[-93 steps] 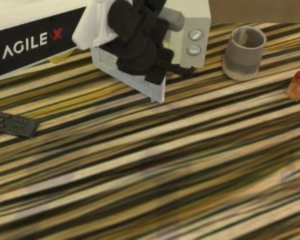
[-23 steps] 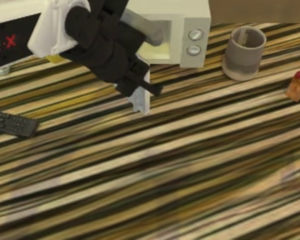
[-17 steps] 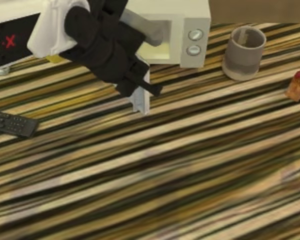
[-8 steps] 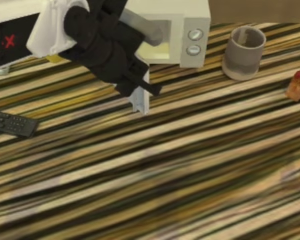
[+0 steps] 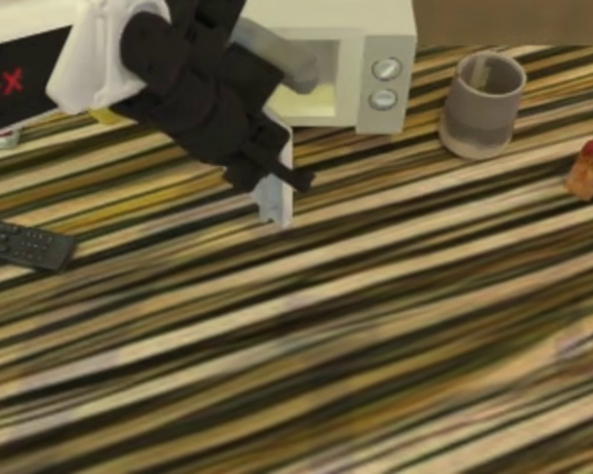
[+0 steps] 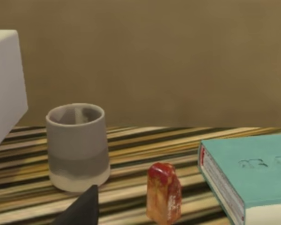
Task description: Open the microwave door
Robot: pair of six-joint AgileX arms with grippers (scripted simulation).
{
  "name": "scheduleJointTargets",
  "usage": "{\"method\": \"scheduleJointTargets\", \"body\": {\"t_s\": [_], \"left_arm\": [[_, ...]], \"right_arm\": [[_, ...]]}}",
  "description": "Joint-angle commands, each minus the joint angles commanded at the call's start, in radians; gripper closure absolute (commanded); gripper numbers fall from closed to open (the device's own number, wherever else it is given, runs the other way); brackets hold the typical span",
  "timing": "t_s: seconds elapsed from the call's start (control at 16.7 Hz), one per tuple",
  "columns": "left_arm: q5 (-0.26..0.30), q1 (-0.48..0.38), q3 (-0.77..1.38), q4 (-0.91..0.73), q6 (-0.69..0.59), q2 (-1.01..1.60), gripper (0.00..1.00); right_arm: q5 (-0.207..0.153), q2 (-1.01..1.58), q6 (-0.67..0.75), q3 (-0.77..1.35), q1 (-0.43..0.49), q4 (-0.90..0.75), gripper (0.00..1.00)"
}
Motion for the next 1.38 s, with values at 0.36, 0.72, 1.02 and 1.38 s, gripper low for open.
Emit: {"method": "scheduleJointTargets", "body": {"t_s": [0.36,0.72,1.02,1.38], "left_arm": [[0.069,0.054,-0.043,-0.015,0.137,-0.04,1.0],[0.071,0.055,-0.044,-0.016,0.14,-0.041,1.0],[0.071,0.055,-0.044,-0.016,0.14,-0.041,1.0],[0.071,0.055,-0.044,-0.016,0.14,-0.041,1.0]], "right_arm": [[0.0,0.0,0.0,0.0,0.0,0.0,0.0],[0.0,0.0,0.0,0.0,0.0,0.0,0.0],[0.0,0.0,0.0,0.0,0.0,0.0,0.0],[0.0,0.0,0.0,0.0,0.0,0.0,0.0]]}}
